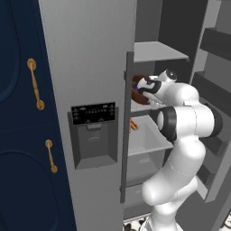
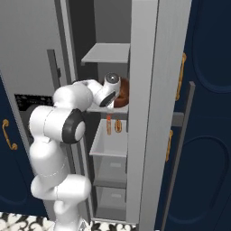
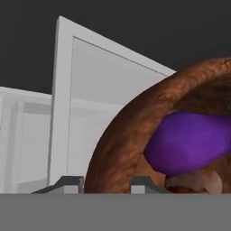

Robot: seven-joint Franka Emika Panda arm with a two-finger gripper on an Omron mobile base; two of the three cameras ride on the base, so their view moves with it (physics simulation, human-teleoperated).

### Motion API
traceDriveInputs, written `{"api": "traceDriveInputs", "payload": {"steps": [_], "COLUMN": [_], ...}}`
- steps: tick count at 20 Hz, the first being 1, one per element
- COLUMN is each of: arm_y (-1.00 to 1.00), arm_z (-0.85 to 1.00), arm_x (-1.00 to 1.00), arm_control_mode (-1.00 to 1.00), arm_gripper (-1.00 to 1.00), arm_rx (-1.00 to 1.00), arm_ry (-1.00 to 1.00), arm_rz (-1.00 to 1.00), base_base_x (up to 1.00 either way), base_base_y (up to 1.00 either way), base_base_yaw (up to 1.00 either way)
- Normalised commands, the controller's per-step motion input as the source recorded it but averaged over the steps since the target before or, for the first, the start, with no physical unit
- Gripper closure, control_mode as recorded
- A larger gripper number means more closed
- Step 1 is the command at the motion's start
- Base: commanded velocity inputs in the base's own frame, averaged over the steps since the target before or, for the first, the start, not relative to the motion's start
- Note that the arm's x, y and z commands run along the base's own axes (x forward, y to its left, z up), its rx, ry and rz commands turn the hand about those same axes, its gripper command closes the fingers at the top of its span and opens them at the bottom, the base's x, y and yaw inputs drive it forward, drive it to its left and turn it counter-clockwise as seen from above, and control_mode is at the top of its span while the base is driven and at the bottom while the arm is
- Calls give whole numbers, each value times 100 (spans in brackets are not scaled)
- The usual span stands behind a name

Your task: Pick the chicken drumstick and eggplant from their plates and place them in the bowl. Then put the bowl in the fridge.

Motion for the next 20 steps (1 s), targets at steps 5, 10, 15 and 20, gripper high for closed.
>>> {"api": "traceDriveInputs", "payload": {"steps": [5,10,15,20], "arm_y": [0,0,1,8], "arm_z": [-11,-4,27,35], "arm_x": [44,6,-21,-87], "arm_control_mode": [-100,-100,-100,-100], "arm_gripper": [-100,-100,-100,-100], "arm_rx": [1,5,4,1], "arm_ry": [-2,0,0,-2], "arm_rz": [1,1,1,1], "base_base_x": [0,0,0,0], "base_base_y": [0,0,0,0], "base_base_yaw": [0,0,0,0]}}
